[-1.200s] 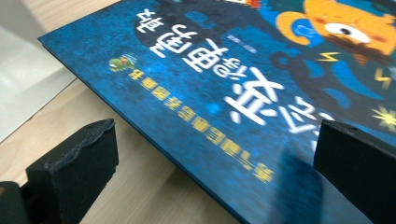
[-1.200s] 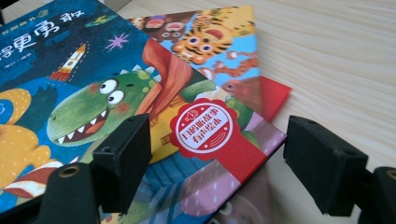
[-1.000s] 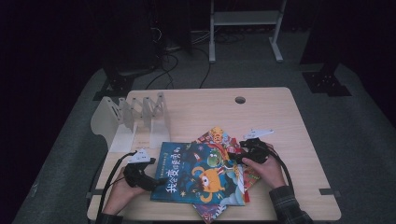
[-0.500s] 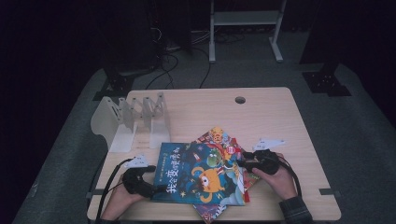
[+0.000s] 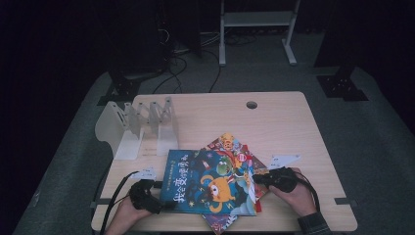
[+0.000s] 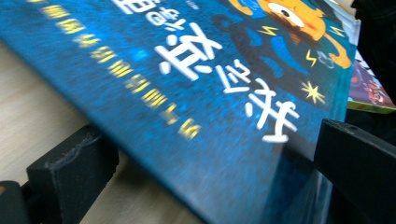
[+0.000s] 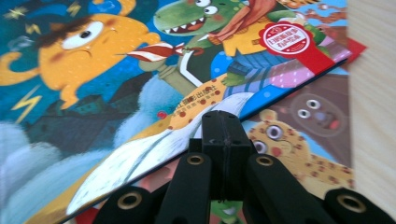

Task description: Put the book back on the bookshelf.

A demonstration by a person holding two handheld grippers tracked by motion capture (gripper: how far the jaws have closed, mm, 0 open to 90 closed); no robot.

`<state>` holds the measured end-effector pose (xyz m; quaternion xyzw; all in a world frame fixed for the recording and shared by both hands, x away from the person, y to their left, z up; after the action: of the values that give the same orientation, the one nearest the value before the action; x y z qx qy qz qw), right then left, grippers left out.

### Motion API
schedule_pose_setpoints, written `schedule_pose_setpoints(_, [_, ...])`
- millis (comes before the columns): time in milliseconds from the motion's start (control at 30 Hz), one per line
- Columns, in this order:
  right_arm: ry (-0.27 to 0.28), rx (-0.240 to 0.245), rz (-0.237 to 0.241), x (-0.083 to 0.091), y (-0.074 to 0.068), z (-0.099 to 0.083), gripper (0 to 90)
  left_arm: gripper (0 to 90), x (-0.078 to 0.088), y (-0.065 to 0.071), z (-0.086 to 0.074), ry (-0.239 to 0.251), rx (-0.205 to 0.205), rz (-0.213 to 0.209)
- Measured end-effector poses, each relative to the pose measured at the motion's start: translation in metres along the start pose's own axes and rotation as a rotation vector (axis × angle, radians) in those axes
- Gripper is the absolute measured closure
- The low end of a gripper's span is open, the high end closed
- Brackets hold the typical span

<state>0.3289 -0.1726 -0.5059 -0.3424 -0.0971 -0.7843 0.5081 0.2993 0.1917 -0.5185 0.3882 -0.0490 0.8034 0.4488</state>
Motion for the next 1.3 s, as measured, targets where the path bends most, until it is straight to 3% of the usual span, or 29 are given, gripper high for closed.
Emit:
schedule_pose_setpoints(233, [0.004, 0.018, 0.012, -0.006, -0.006, 0.003, 89.1, 0.0, 0.002, -0.005, -0.001, 0.000, 0.038, -0.008])
schedule_pose_setpoints(433, [0.002, 0.031, 0.016, -0.009, -0.010, 0.005, 89.0, 0.0, 0.008, -0.006, 0.002, -0.009, 0.032, 0.008])
schedule_pose_setpoints(600, [0.003, 0.031, 0.028, -0.010, -0.011, 0.005, 88.7, 0.0, 0.024, 0.000, 0.014, 0.058, 0.021, 0.005])
schedule_pose_setpoints(800, [-0.005, 0.036, 0.040, -0.013, -0.014, 0.007, 88.1, 0.0, 0.041, 0.009, 0.033, 0.101, -0.008, 0.027])
schedule_pose_setpoints(1067, [-0.011, 0.046, 0.048, -0.015, -0.017, 0.009, 87.7, 0.2, 0.059, 0.016, 0.059, 0.104, -0.051, 0.048])
schedule_pose_setpoints(1200, [-0.014, 0.055, 0.050, -0.017, -0.019, 0.011, 87.7, 9.9, 0.070, 0.015, 0.076, 0.130, -0.058, 0.036])
schedule_pose_setpoints(1300, [-0.015, 0.055, 0.055, -0.017, -0.020, 0.011, 87.7, 18.8, 0.076, 0.013, 0.086, 0.121, -0.064, 0.039])
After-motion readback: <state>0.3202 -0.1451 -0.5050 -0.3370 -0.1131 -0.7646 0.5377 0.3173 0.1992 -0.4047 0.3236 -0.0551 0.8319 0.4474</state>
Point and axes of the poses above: each handheld gripper's, and its own axes: x roughly backward along the jaws, z roughly out of its top, y roughly to its right, the point moved 6 cm from there along -x, roughly forward along the jaws, and after that the axes turned 8 degrees about z, right-handed, at the moved point
